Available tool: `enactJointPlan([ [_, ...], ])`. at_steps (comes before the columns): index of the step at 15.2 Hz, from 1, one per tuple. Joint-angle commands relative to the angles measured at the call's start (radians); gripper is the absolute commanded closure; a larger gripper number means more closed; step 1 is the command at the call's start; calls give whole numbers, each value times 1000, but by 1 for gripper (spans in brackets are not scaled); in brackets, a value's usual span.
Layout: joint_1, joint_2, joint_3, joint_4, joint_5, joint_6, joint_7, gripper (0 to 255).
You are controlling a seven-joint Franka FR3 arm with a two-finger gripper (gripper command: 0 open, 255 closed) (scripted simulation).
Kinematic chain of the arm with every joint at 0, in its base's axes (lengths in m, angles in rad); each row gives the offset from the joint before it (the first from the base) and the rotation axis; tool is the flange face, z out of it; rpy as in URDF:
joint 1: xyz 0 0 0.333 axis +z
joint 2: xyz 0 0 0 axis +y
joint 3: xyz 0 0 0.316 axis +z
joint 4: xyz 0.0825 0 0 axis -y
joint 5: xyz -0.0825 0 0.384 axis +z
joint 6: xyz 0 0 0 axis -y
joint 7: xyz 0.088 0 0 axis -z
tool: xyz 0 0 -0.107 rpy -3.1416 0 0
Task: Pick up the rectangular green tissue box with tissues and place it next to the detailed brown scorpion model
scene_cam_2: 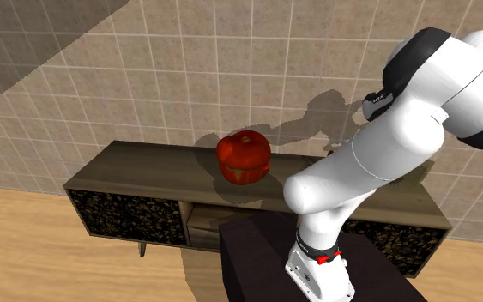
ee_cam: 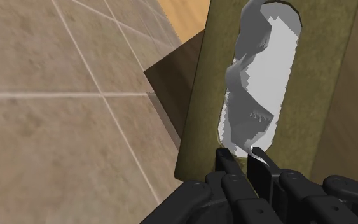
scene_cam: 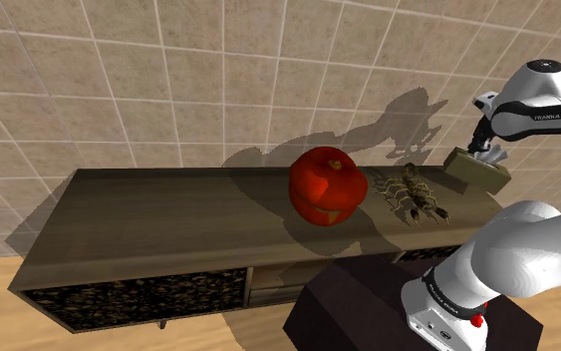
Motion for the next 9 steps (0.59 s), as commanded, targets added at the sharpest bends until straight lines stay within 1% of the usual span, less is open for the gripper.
enactJointPlan([
  [1,8,20,-27,-11,-12,35,8,255],
  [4,29,62,-72,-27,-27,94,26,255],
  [9,29,62,-72,-27,-27,94,26,255],
])
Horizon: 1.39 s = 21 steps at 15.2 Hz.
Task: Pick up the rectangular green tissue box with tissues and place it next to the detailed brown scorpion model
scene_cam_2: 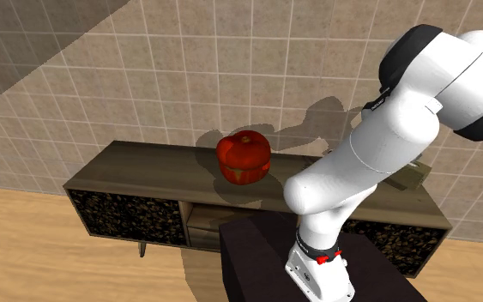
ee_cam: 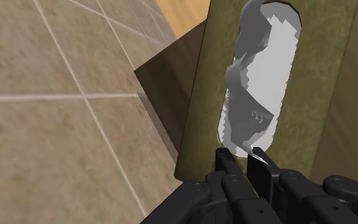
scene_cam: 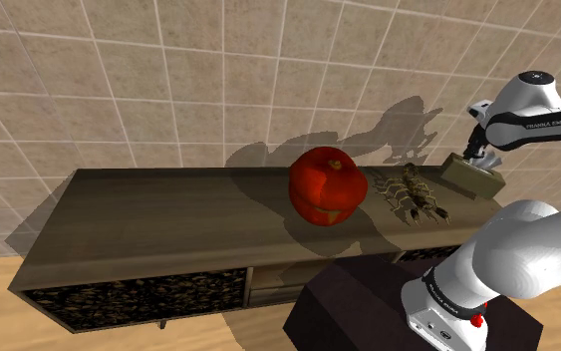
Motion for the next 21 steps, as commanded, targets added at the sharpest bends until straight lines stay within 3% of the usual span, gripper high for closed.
enactJointPlan([
  [1,0,1,-1,0,0,1,0,255],
  [3,0,1,-1,0,0,1,0,255],
  [4,0,1,-1,0,0,1,0,0],
  [9,0,1,-1,0,0,1,0,0],
  [13,-93,-145,171,-6,22,-173,-15,0],
  [21,-93,-145,171,-6,22,-173,-15,0],
])
